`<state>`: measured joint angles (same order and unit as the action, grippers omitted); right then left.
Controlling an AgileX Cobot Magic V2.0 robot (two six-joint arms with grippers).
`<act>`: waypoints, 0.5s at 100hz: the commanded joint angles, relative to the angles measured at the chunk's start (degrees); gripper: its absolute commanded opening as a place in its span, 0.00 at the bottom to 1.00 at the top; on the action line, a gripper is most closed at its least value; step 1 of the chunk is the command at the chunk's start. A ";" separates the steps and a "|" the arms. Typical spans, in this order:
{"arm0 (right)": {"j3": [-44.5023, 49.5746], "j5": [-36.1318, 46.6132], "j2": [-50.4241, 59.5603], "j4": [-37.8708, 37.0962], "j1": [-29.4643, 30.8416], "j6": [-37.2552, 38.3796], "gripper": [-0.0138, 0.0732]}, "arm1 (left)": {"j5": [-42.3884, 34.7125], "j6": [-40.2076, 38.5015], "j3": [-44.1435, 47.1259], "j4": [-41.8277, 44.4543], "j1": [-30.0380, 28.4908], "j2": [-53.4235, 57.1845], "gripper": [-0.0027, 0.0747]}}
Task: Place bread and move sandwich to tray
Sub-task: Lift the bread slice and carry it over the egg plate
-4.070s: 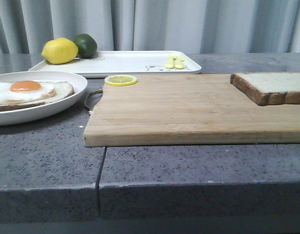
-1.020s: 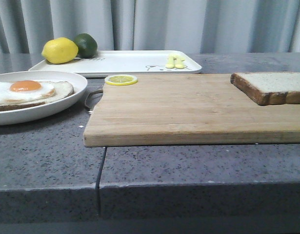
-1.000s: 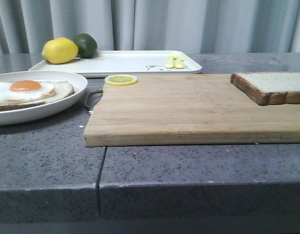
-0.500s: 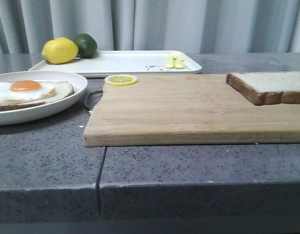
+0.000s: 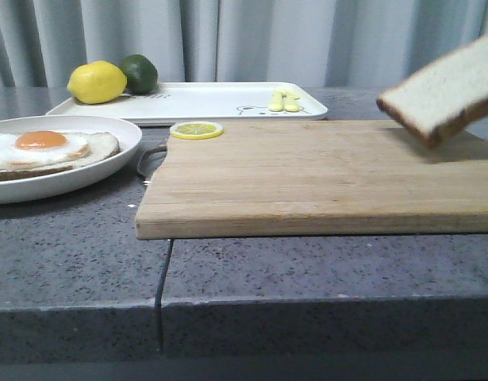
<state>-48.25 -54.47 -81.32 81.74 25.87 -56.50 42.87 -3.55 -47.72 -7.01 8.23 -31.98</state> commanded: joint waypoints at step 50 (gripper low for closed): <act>-3.94 22.89 11.89 25.04 -32.24 2.10 0.03 | -4.26 -0.54 -1.73 -0.35 0.40 -0.53 0.83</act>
<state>-50.28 -39.43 -71.01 98.27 0.45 -53.08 42.87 -3.55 -47.72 -7.01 8.23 -31.98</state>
